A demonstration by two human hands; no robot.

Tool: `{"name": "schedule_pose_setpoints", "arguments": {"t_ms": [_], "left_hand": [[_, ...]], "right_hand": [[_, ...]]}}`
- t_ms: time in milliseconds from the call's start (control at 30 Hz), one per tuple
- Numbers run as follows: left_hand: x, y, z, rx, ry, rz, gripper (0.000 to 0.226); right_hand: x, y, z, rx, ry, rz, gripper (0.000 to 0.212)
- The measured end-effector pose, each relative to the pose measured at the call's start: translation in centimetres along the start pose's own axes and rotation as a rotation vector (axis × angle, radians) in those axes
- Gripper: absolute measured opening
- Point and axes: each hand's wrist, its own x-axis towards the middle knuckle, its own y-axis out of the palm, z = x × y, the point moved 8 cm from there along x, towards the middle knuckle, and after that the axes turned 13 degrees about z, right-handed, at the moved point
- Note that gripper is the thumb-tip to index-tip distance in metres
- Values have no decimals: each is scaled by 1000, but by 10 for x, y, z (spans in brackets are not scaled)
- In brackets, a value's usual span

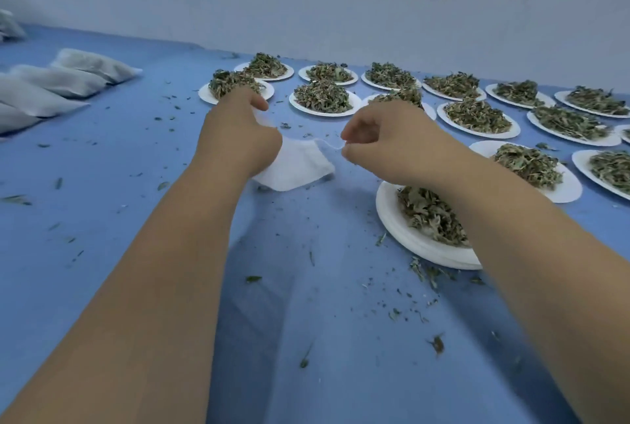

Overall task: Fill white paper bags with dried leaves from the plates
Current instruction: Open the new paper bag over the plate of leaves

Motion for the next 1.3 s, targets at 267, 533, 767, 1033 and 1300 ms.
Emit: {"name": "schedule_pose_setpoints", "arguments": {"t_ms": [267,533,767,1033,1300], "left_hand": [[-9,51,-36,766,301,39,49],[-7,80,-12,608,156,272,30],[-30,66,-48,47,473,114,21],[-39,61,-53,-341,510,103,9],[-46,69,-61,-181,539,209,25]], "right_hand": [[-6,8,12,-420,58,-162,18],[-27,-5,20,-528,-4,-215,20],[-69,-18,3,-250,-219,-393,22],[-68,-15,-6,-172,-315,-484,17],[-75,-22,-1,-116,-409,-523,7]]}}
